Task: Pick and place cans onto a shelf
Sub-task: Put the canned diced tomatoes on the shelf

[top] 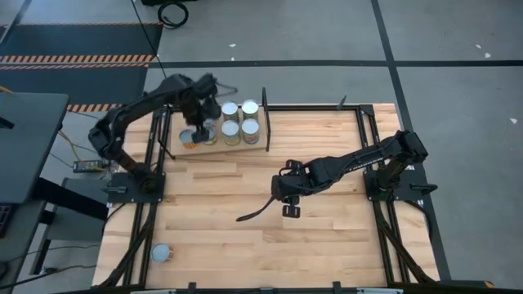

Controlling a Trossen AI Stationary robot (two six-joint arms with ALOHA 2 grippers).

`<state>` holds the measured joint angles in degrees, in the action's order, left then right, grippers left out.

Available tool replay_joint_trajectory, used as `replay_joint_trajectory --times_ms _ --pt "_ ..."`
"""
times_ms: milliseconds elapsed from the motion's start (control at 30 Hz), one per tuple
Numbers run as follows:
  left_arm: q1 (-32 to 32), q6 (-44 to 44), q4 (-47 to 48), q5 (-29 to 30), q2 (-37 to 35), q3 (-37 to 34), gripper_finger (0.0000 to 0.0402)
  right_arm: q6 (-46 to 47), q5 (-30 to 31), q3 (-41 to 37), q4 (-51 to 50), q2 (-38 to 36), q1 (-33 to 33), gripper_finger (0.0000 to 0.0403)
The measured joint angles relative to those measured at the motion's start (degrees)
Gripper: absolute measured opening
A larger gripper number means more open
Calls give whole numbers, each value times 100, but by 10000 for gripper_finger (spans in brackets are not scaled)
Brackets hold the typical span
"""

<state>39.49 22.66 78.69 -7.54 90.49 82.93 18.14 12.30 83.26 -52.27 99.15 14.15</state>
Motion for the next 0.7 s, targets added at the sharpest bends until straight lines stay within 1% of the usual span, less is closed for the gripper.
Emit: replay_joint_trajectory --times_ms 100,167,267,367,467,533,600,700 --pt "-784 -594 451 -29 -381 -172 346 144 188 0 13 0 133 135" --pt "-1382 -1116 578 -56 -731 -325 346 310 315 0 33 0 267 135" --pt "-2454 -1957 571 -57 -1376 -648 346 652 450 0 139 0 506 135" --pt "-3661 -3091 495 -62 -1964 -1097 346 1026 456 0 469 0 794 135" --pt "-4870 -4454 308 -29 -2473 -1615 346 1228 454 0 945 2 1046 135" --pt "-5659 -5343 87 -17 -2690 -1980 346 1315 464 -4 1312 2 1179 135" --pt "-6422 -6105 -287 -14 -2773 -2332 346 1322 567 -7 1617 5 1304 135" --pt "-7479 -7066 -995 -9 -2700 -2694 346 1324 778 -7 1963 7 1468 135"
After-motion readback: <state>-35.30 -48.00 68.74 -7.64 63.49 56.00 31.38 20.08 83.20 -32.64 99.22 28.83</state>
